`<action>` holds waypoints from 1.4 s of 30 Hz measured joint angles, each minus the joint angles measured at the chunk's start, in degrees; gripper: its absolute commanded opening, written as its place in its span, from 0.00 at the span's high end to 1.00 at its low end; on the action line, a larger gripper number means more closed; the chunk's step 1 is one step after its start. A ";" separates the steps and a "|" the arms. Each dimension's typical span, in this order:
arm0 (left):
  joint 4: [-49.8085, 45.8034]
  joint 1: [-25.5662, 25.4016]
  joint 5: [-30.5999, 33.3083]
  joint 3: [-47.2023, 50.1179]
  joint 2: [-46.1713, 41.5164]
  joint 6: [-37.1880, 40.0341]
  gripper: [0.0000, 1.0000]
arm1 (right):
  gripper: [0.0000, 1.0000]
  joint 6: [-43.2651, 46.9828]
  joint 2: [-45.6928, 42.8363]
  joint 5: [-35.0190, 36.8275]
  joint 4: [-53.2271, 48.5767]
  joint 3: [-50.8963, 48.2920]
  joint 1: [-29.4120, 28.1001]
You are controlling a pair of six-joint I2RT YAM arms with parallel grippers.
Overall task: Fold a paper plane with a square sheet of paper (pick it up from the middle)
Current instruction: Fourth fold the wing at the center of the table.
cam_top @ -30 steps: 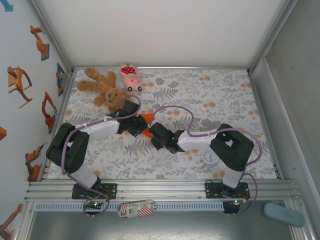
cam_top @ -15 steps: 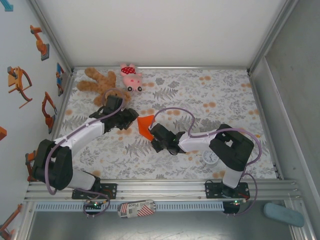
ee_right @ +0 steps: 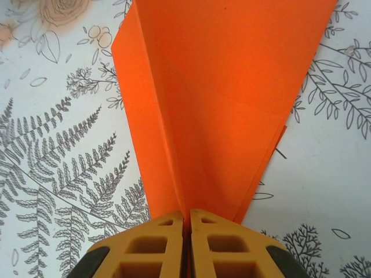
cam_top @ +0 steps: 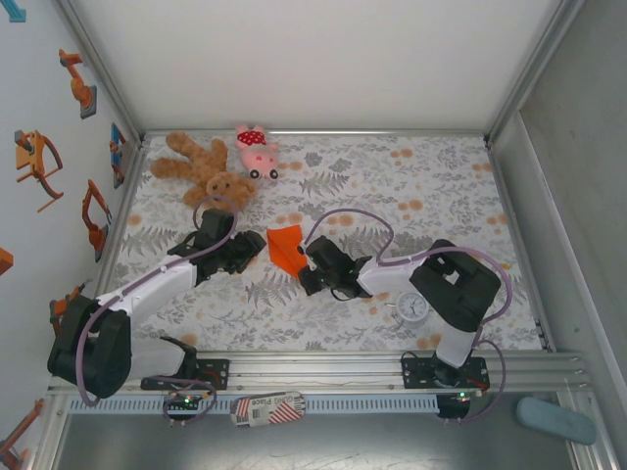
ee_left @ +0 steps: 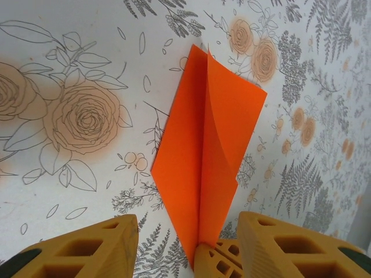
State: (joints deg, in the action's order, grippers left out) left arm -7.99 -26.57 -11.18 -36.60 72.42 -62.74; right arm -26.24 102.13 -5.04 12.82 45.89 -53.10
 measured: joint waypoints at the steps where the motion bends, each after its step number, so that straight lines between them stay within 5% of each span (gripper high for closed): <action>1: 1.16 -0.09 -0.48 0.55 0.00 0.00 0.51 | 0.90 -0.61 0.04 -1.18 1.01 -0.44 0.50; 9: 11.02 -2.45 -4.66 2.19 3.93 0.00 0.52 | 0.90 -4.26 1.38 -9.84 9.05 -3.34 4.22; 18: 17.55 -4.61 -8.02 1.99 13.33 0.50 0.64 | 0.90 -6.03 2.03 -16.06 13.60 -5.11 6.88; 42: 20.83 -4.59 -10.60 -1.81 22.71 3.28 0.59 | 0.81 -8.39 2.34 -18.75 15.52 -5.60 7.72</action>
State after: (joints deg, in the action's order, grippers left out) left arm 12.84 -31.16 -21.78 -38.41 95.13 -59.46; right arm -34.63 104.47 -23.79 28.34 40.29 -45.39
